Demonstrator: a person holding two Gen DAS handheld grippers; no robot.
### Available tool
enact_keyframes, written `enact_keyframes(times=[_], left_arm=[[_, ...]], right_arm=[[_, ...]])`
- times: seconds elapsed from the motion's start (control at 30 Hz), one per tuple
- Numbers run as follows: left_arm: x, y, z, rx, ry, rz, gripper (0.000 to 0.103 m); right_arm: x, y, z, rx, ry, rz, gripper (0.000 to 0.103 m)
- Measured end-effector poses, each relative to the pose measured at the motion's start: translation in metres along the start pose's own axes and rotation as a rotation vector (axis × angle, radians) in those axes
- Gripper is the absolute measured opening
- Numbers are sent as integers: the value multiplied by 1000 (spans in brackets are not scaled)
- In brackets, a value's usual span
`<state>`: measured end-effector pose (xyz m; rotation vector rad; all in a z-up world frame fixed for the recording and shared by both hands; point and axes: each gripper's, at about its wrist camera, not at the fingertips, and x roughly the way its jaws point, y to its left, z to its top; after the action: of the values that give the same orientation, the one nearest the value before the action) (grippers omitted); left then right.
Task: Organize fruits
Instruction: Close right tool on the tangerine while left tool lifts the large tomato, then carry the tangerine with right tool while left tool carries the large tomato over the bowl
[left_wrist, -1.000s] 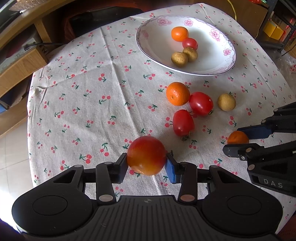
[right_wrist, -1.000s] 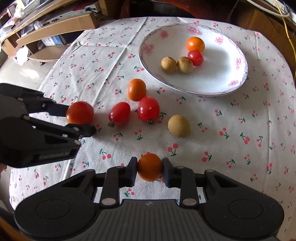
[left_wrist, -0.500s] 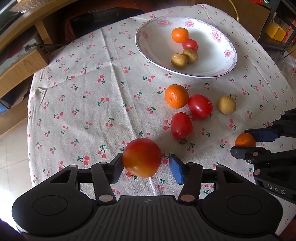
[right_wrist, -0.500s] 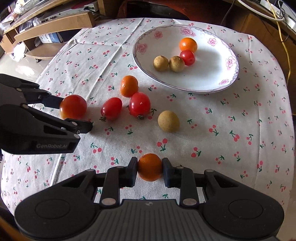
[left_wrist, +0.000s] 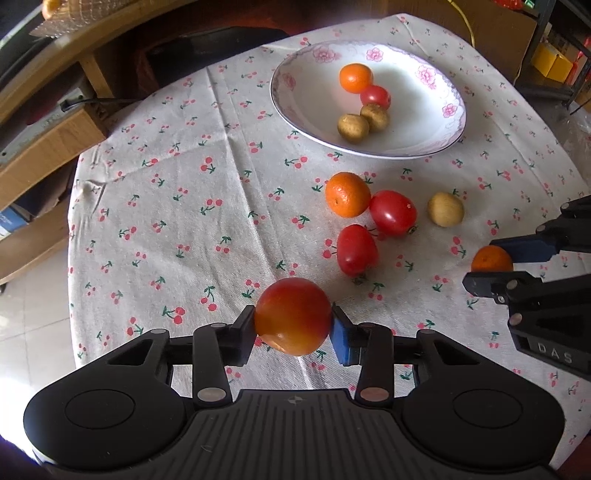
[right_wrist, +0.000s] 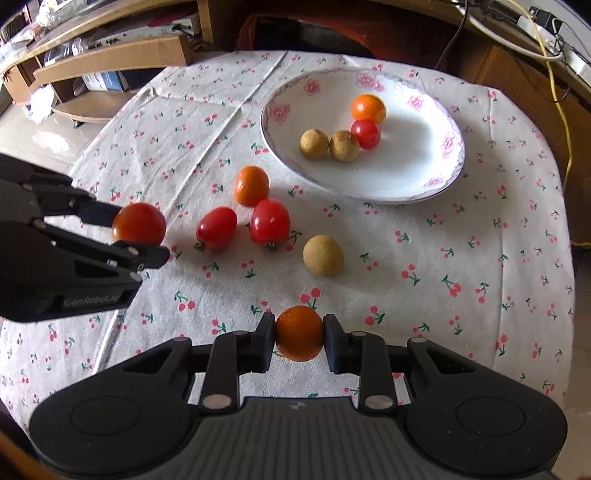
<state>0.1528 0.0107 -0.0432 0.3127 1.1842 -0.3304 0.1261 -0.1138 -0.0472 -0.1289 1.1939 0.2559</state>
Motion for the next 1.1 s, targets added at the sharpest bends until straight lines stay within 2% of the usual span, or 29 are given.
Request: enact_keyframes(times=[0.57, 1.1], left_arm=[[-11, -15, 23, 9, -36, 20, 50], [-15, -22, 67, -6, -95, 17, 50]], right_arm=[[-13, -9, 13, 3, -68, -52, 29], [-18, -36, 42, 55, -127, -71, 29]])
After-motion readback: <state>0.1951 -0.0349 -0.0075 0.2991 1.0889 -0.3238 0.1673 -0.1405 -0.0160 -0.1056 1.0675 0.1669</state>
